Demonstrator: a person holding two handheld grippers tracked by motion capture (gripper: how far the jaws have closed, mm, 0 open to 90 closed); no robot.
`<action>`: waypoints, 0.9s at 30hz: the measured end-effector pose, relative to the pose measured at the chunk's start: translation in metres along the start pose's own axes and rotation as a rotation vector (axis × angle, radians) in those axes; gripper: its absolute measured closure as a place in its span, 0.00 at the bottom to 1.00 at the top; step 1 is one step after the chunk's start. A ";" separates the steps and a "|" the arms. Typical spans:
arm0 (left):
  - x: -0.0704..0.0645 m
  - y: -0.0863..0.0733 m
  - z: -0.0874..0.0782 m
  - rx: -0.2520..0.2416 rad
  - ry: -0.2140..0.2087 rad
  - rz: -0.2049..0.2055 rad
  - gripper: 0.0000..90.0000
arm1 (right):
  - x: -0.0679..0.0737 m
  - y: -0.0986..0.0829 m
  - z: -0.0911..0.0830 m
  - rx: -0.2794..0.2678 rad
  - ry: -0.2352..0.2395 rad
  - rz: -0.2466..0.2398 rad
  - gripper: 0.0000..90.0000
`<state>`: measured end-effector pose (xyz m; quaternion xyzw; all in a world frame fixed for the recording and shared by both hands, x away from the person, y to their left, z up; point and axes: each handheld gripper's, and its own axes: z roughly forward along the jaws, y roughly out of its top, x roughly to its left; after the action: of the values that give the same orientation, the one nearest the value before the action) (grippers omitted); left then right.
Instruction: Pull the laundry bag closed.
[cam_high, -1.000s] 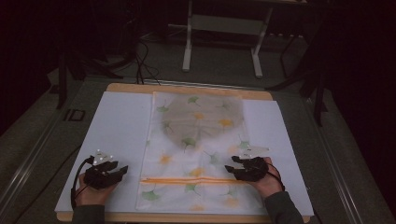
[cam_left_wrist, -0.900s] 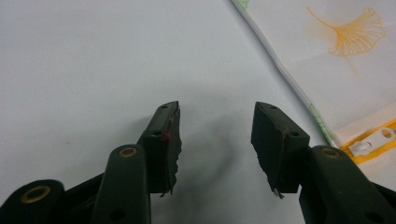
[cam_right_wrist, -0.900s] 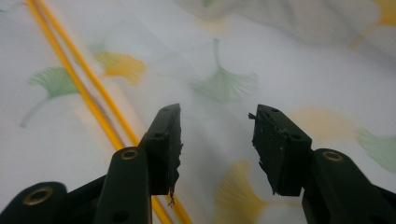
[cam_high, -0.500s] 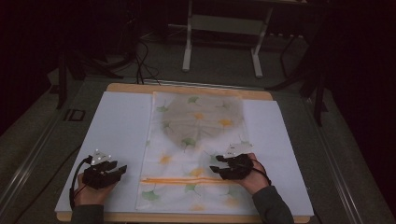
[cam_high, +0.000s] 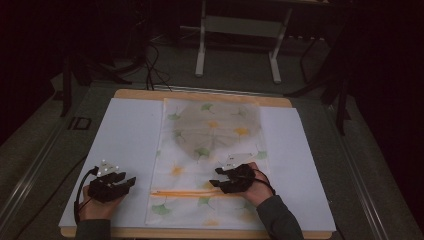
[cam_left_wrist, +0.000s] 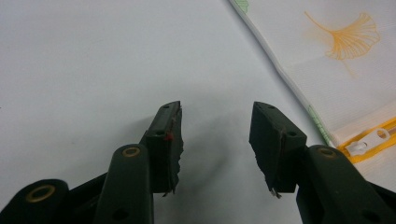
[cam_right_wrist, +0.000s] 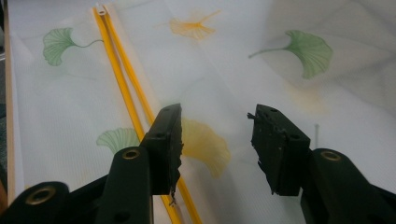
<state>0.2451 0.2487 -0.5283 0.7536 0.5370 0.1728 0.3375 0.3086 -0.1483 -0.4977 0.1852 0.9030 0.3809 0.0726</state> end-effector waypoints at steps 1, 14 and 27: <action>0.000 0.000 0.000 0.000 0.000 0.000 0.60 | 0.001 0.001 0.001 -0.003 0.002 -0.001 0.58; 0.000 0.000 -0.001 -0.001 -0.011 0.006 0.61 | 0.010 0.018 0.021 -0.004 0.046 -0.032 0.58; 0.000 0.000 -0.003 -0.002 -0.009 0.010 0.61 | 0.019 0.035 0.037 -0.011 0.066 -0.057 0.61</action>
<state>0.2434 0.2495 -0.5267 0.7567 0.5317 0.1715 0.3396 0.3105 -0.0939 -0.4987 0.1466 0.9075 0.3897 0.0547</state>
